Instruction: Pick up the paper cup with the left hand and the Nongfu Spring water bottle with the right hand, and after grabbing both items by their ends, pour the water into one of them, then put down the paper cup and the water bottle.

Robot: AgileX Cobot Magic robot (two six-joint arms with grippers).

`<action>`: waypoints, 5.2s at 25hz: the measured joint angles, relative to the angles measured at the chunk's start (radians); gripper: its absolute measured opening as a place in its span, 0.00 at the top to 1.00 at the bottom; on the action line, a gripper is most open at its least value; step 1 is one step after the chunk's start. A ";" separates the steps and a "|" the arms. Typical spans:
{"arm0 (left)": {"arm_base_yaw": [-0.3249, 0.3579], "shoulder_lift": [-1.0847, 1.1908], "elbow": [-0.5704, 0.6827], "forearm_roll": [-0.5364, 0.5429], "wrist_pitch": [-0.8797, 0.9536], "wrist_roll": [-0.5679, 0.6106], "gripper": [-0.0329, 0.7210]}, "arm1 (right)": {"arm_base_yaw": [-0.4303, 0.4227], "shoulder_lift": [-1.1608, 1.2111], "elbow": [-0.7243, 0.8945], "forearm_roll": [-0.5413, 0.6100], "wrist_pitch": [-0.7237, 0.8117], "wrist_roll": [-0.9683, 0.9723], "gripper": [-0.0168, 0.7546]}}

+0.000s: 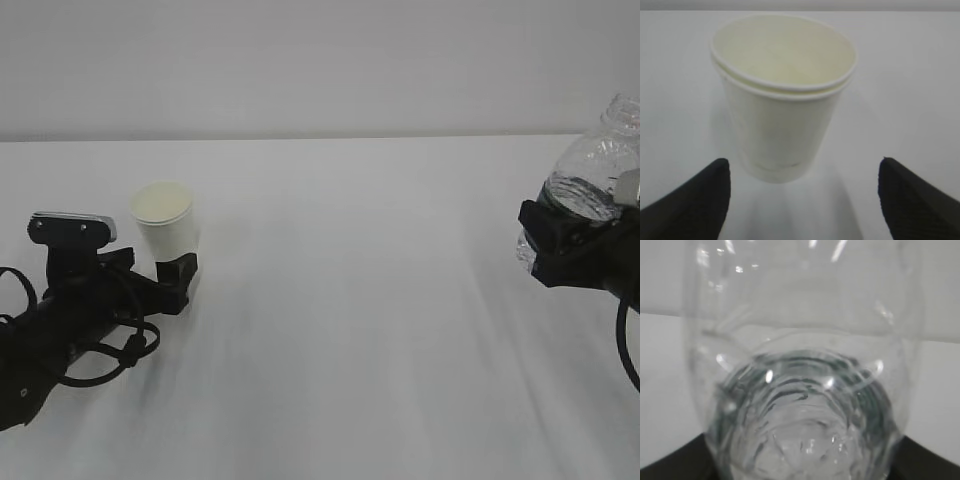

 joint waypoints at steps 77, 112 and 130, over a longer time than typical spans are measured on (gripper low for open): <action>0.081 0.182 -0.297 0.066 0.000 -0.002 0.30 | 0.000 -0.002 0.000 0.000 0.000 0.004 0.45; 0.081 0.075 -0.297 1.049 0.000 -0.356 0.36 | 0.000 -0.002 0.000 -0.017 0.000 0.000 0.45; 0.000 0.075 -0.389 1.177 0.000 -0.484 0.37 | 0.000 -0.198 0.004 -0.079 0.228 0.004 0.45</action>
